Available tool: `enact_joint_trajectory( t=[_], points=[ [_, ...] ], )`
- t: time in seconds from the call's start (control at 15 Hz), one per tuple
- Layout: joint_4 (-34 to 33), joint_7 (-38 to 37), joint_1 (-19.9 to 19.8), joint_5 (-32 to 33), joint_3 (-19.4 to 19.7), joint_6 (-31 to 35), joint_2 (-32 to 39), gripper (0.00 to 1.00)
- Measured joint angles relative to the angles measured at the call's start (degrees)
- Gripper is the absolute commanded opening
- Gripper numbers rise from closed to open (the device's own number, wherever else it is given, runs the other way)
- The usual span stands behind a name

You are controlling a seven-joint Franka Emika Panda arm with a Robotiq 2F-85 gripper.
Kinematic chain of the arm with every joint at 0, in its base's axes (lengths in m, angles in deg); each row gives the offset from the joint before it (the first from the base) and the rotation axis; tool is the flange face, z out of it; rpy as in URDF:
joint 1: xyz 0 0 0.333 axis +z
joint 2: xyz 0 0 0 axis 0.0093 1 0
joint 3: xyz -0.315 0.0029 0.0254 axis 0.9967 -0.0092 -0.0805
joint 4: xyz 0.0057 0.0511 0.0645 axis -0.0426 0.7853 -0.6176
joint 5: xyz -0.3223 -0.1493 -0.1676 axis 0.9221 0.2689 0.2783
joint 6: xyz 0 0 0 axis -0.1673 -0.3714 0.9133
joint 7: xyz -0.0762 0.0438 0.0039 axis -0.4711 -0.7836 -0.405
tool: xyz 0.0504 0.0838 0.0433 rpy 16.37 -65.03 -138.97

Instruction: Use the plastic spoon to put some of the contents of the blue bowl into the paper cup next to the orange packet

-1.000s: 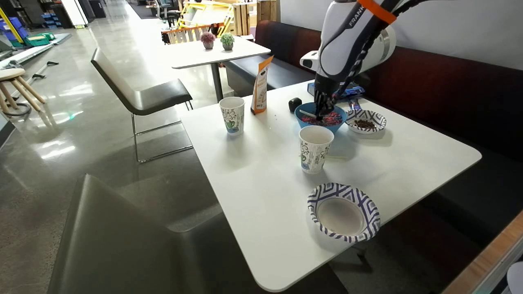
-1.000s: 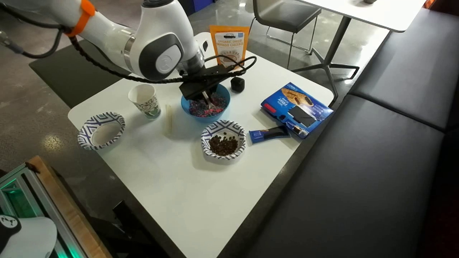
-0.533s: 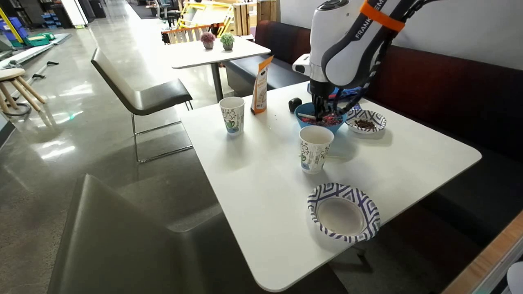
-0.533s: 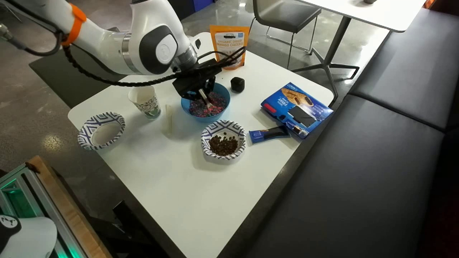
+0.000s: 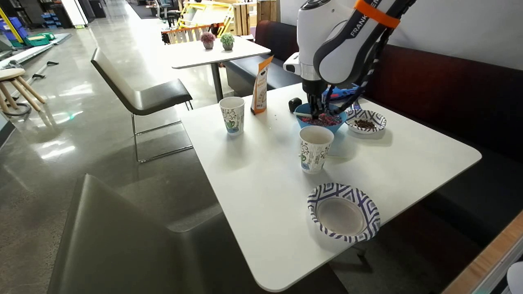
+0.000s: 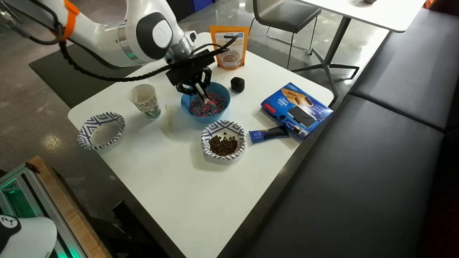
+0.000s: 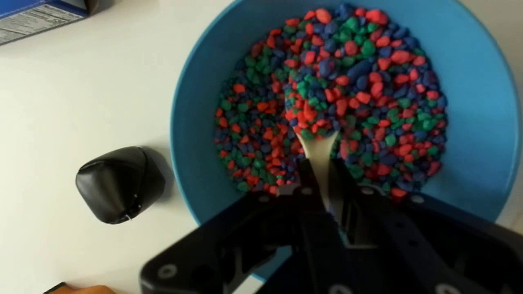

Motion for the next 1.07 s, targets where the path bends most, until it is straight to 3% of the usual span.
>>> enact_joint_trajectory(
  t=[1.07],
  points=[
    [-6.3,-6.4,0.0,2.5,-4.2,-12.9,-0.6,0.04]
  ],
)
